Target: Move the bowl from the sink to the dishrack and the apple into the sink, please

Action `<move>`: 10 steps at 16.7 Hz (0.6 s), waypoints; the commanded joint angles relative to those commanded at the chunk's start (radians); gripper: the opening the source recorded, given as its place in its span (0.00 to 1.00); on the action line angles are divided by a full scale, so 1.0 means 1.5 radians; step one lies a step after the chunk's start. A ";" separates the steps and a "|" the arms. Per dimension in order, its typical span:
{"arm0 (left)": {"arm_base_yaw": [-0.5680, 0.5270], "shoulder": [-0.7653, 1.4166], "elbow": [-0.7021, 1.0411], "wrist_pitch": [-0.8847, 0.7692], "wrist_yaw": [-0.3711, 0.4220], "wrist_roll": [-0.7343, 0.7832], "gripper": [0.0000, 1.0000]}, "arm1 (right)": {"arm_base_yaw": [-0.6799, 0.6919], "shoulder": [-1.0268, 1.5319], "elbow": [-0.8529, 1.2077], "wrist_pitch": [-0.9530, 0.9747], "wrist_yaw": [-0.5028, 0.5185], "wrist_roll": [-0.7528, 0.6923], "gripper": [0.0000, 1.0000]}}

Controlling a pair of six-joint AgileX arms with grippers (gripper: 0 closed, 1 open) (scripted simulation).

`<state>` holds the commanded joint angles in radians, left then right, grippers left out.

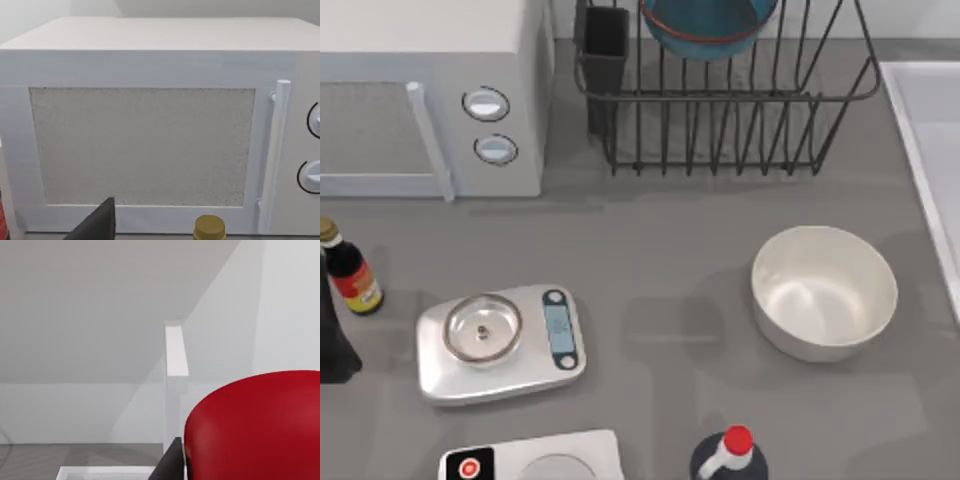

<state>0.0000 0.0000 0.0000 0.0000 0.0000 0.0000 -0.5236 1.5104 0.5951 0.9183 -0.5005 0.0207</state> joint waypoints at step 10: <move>0.000 0.000 0.000 0.000 0.000 0.000 1.00 | -0.005 0.349 -0.048 0.406 -0.001 -0.002 0.00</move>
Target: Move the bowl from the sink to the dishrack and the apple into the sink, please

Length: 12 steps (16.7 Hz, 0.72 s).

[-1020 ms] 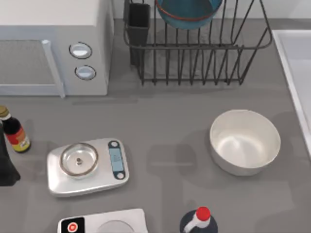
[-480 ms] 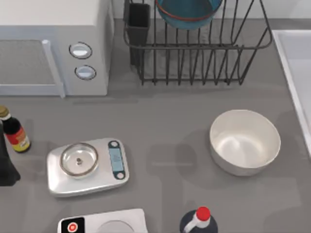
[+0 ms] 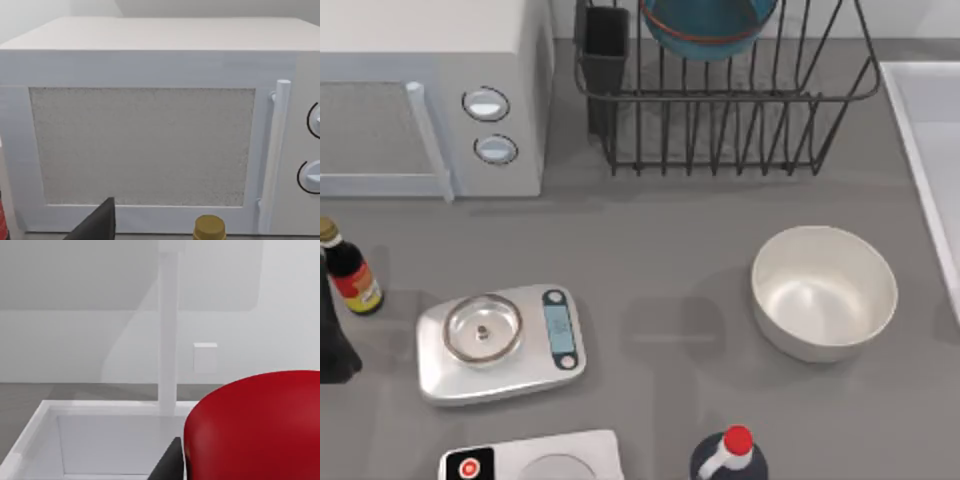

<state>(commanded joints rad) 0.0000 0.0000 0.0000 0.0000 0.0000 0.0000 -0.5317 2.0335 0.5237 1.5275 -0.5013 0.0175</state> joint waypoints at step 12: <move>0.000 0.000 0.000 0.000 0.000 0.000 1.00 | 0.002 0.122 -0.023 0.138 0.006 -0.002 0.15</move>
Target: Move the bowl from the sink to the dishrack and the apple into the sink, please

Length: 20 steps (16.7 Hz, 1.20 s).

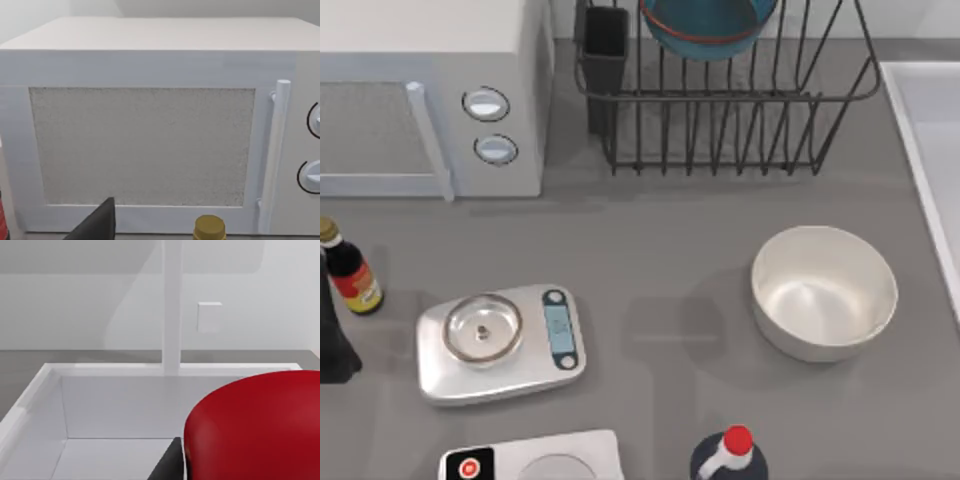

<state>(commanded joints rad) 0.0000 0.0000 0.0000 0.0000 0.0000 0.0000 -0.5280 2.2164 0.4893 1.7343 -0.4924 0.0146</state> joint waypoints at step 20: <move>0.000 0.000 0.000 0.000 0.000 0.000 1.00 | 0.000 0.000 0.001 0.000 0.000 0.000 1.00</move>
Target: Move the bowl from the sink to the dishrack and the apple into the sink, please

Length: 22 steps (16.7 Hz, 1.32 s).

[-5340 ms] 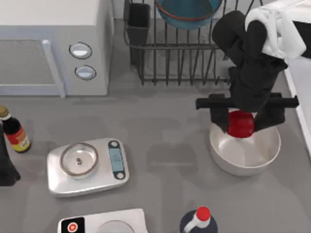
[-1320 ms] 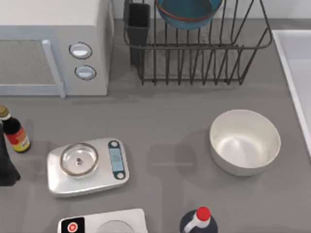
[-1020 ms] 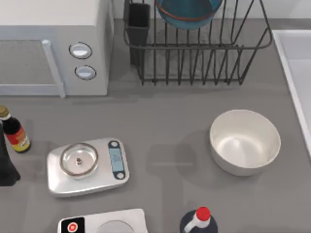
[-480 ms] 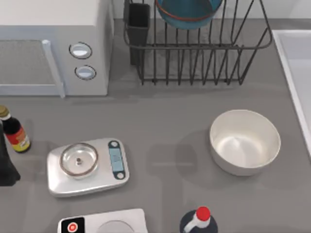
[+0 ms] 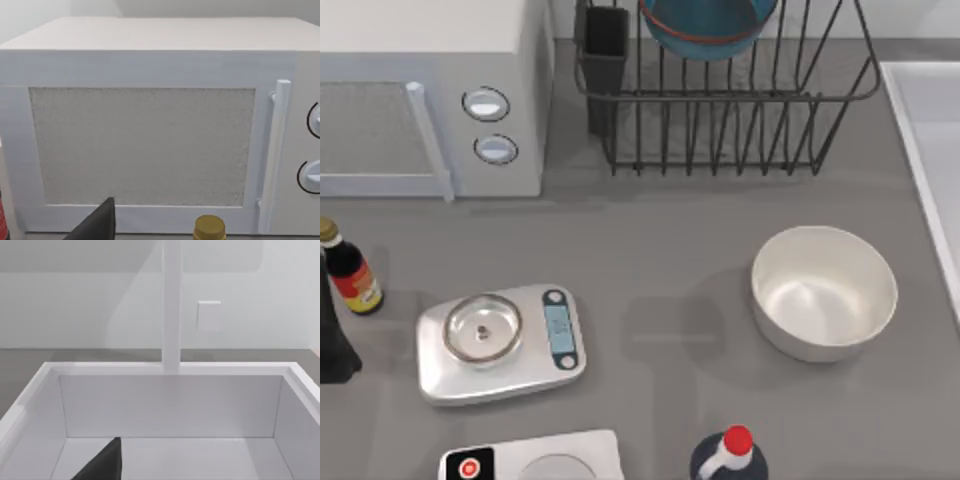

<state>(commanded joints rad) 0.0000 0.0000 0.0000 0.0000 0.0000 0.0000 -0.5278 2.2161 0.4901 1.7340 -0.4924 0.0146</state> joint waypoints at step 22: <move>0.000 0.000 0.000 0.000 0.000 0.000 1.00 | 0.273 -1.213 -0.238 -0.897 0.254 -0.014 1.00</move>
<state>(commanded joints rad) 0.0000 0.0000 0.0000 0.0000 0.0000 0.0000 -0.1186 0.3973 0.1326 0.3891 -0.1114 -0.0064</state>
